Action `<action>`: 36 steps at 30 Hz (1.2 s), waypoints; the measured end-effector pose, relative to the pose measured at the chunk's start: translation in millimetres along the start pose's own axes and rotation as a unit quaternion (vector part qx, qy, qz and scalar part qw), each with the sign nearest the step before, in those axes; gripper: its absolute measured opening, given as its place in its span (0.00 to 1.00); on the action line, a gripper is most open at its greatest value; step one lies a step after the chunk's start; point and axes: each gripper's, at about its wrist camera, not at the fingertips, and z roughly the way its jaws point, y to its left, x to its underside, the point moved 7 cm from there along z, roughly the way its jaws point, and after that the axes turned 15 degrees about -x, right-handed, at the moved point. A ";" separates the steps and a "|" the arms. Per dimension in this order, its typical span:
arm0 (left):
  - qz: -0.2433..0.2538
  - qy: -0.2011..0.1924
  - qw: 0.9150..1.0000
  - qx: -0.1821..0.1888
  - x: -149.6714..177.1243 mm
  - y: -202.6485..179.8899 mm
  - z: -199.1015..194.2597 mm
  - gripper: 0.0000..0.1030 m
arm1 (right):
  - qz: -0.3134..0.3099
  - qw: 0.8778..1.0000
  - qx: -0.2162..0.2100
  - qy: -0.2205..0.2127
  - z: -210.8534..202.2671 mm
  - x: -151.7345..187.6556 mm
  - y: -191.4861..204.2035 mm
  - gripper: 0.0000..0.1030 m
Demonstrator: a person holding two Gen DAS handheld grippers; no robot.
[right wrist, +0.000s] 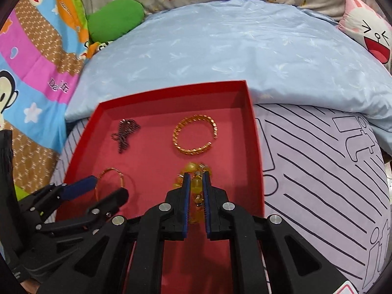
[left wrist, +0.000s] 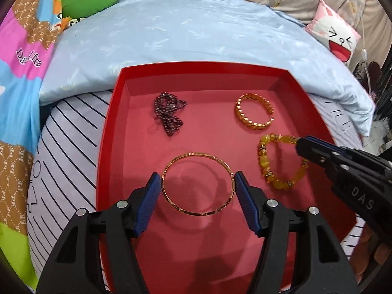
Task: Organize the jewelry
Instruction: 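Open the left tool to drop the bangle while the right tool releases the yellow bracelet, then withdraw both open tools from the tray toward the remaining bracelets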
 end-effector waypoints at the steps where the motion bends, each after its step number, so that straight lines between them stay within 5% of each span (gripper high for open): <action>1: 0.002 0.000 1.000 -0.004 0.2 -0.2 1.3 0.57 | 0.001 1.000 0.001 0.001 0.9 1.3 -2.2 0.09; 9: -0.011 -0.002 1.000 -0.001 -1.8 5.8 0.4 0.68 | -0.015 1.000 0.014 -0.005 3.1 3.3 0.6 0.19; 20: -0.029 -0.038 0.999 -0.004 5.7 20.0 -34.6 0.69 | -0.040 0.998 0.013 -0.036 -33.6 8.4 21.1 0.29; 36: -0.055 -0.053 0.997 -0.009 96.1 45.9 -114.7 0.69 | -0.026 0.998 0.007 -0.052 -118.5 96.9 34.4 0.35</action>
